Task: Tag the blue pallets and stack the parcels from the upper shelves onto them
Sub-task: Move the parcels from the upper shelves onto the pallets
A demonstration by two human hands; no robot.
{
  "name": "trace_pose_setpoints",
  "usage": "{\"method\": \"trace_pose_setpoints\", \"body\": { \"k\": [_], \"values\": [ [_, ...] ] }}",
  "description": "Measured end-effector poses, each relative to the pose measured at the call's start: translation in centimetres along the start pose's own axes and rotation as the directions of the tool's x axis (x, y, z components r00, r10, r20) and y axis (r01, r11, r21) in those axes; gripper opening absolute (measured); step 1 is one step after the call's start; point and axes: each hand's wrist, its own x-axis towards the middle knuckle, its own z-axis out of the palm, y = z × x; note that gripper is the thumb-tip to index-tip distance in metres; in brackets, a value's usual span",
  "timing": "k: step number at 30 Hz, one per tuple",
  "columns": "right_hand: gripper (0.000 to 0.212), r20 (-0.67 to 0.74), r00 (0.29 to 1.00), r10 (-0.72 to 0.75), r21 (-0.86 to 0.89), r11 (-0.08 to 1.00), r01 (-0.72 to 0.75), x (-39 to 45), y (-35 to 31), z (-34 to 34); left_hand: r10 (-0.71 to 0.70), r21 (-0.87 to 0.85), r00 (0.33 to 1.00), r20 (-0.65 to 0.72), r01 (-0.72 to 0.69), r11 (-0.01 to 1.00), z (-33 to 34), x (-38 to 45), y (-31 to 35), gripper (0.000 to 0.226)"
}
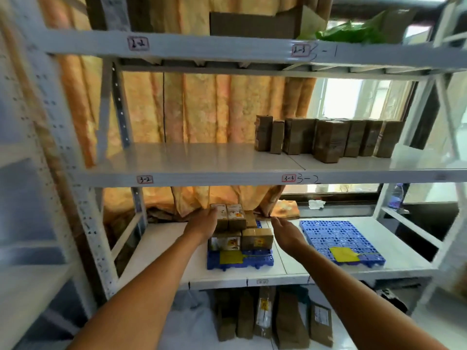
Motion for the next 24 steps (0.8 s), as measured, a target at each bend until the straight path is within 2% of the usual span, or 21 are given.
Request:
{"method": "trace_pose_setpoints", "body": {
  "k": [3,5,8,12,16,20,24],
  "values": [
    [0.05,-0.04,0.993,-0.112,-0.108,0.988,0.107,-2.1,-3.5,-2.6,0.176,0.231,0.983,-0.058,-0.158,0.96,-3.7,-2.4,3.1,0.055],
    [0.047,-0.045,0.984,-0.17,-0.2,0.967,0.158,-2.8,-5.1,-4.4,0.292,0.346,0.95,-0.107,-0.24,0.907,-5.6,-3.3,5.3,0.05],
    [0.048,-0.055,0.982,-0.181,-0.265,0.951,0.161,-3.9,-7.2,-7.1,0.371,0.389,0.924,-0.095,-0.308,0.868,-7.1,-4.3,8.4,0.046],
    [0.037,-0.052,0.948,-0.315,-0.358,0.892,0.277,-4.3,-8.7,-9.2,0.372,0.358,0.928,-0.034,-0.336,0.871,-7.9,-4.5,11.2,0.052],
    [0.041,-0.062,0.945,-0.32,-0.391,0.879,0.272,-3.4,-8.6,-10.4,0.358,0.298,0.934,0.014,-0.346,0.89,-7.0,-3.7,12.9,0.049],
    [0.048,-0.18,0.954,-0.24,-0.255,0.948,0.19,-0.5,-8.3,-11.0,0.358,0.169,0.928,0.103,-0.371,0.913,-5.4,-1.8,14.5,0.037],
    [0.051,-0.204,0.95,-0.237,-0.27,0.946,0.178,4.1,-7.9,-10.9,0.309,0.071,0.947,0.084,-0.315,0.946,-3.0,2.3,15.8,0.039]
  ]
}}
